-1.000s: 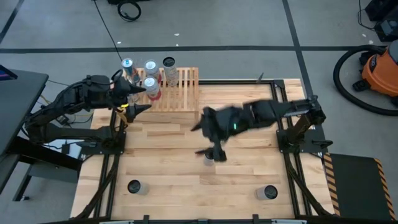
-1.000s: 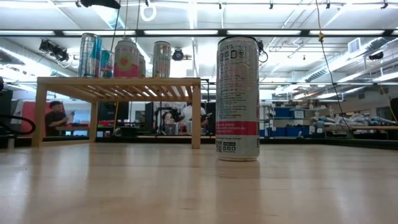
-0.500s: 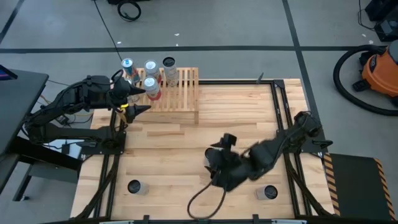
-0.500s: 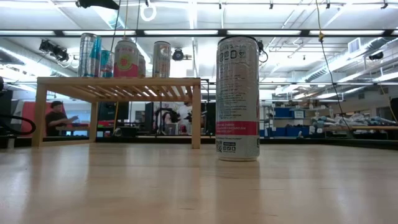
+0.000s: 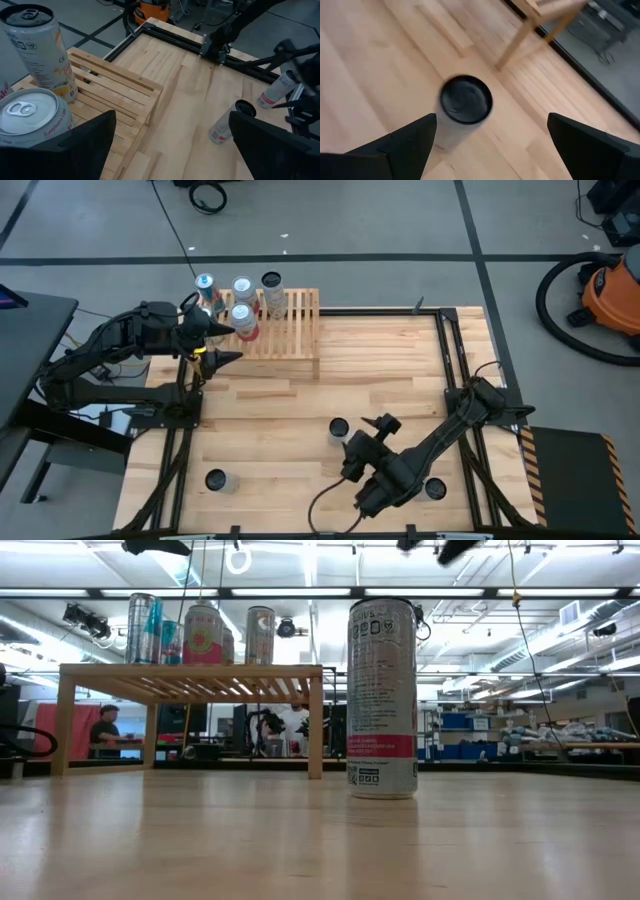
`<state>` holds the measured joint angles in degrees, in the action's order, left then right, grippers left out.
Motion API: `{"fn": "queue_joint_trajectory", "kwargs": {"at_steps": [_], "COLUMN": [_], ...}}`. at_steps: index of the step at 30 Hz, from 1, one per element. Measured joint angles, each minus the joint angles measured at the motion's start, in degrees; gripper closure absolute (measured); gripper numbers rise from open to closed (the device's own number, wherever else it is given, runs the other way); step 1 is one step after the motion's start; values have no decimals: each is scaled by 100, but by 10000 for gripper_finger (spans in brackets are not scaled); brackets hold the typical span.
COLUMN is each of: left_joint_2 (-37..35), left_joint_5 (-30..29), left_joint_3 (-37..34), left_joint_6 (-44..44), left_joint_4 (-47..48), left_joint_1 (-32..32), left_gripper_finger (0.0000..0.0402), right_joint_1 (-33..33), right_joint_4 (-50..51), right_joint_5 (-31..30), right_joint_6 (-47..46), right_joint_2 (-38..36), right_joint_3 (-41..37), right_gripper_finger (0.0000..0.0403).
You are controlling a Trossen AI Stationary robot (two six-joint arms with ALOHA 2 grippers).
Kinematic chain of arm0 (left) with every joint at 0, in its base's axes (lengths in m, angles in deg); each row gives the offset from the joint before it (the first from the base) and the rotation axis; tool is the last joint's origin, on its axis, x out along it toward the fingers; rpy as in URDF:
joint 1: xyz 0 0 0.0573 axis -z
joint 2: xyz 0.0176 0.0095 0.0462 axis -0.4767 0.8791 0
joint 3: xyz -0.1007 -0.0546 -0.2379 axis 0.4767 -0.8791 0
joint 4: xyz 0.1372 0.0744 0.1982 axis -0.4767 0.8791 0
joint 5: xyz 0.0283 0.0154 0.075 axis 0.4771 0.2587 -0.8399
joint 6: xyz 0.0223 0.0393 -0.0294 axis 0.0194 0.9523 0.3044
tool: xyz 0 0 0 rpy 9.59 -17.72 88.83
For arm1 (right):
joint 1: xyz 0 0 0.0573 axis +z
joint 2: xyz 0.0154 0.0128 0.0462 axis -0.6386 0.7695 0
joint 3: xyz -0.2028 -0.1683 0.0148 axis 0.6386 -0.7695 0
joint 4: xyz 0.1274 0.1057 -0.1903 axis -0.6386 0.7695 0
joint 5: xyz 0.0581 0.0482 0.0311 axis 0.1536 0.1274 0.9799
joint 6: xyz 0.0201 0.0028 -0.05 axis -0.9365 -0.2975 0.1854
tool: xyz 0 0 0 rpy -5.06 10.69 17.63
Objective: Place canned beverage on shelf
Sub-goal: Put the top white and pink soda can on the shelf
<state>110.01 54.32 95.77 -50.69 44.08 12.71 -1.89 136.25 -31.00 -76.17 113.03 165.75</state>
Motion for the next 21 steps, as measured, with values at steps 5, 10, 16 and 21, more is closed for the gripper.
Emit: {"fn": "queue_joint_trajectory", "kwargs": {"at_steps": [5,10,16,21], "left_joint_2": [2,0,1,1], "left_joint_5": [-2,-2,-4,-4], "left_joint_3": [0,0,0,0], "left_joint_6": [-107,-98,-90,-96], "left_joint_4": [18,18,20,19], "left_joint_1": [3,3,3,3], "left_gripper_finger": [12,12,12,12], "right_joint_1": [51,209,389,401], "right_joint_4": [9,-15,-66,-360], "right_joint_5": [58,405,340,-208], "right_joint_6": [-1019,-1519,-1730,-1786], "right_joint_2": [-11,-20,-22,-22], "right_joint_3": [-495,-591,-591,-820], "right_gripper_finger": [11,11,11,11]}}
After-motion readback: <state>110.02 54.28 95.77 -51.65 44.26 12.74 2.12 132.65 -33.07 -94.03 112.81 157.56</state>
